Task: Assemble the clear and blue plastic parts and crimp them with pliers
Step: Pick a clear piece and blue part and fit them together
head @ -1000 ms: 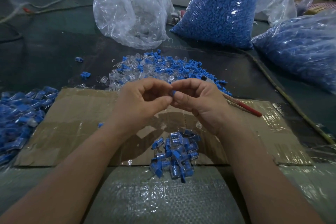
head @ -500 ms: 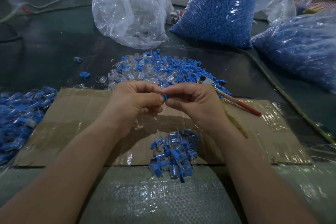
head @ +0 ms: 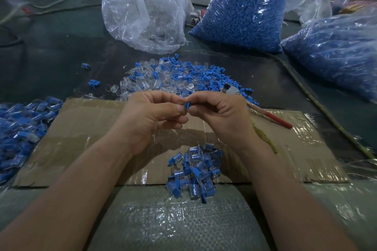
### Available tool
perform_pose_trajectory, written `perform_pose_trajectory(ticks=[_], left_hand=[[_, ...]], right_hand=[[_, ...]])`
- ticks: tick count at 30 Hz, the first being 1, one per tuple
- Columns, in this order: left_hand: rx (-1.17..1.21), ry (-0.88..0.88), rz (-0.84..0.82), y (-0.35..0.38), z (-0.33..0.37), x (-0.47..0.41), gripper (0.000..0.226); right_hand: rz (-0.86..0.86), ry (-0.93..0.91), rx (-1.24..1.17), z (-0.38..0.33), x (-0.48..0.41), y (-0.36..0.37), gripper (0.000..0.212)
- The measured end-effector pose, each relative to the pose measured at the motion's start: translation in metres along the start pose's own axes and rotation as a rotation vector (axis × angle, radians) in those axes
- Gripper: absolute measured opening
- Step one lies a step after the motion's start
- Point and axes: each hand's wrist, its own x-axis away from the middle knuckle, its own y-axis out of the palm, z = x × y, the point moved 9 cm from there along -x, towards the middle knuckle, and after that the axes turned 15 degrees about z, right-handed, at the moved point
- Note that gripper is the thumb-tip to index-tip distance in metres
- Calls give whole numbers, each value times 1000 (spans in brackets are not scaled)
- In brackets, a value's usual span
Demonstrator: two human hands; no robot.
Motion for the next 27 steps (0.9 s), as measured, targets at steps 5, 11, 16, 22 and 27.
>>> perform_pose_trajectory(ticks=[5, 11, 16, 22, 27], left_hand=[[-18, 26, 25, -2, 1, -1, 9], [-25, 27, 29, -2, -1, -2, 16], [-40, 11, 27, -2, -2, -2, 23], [-48, 10, 25, -2, -1, -1, 23], [-72, -17, 0, 1, -3, 0, 17]], right_hand=[[-45, 43, -25, 1, 2, 3, 34], [-38, 29, -19, -1, 2, 2, 29], [-45, 35, -15, 0, 2, 2, 25], [-41, 36, -9, 0, 3, 2, 23], [-35, -2, 13, -3, 2, 2, 24]])
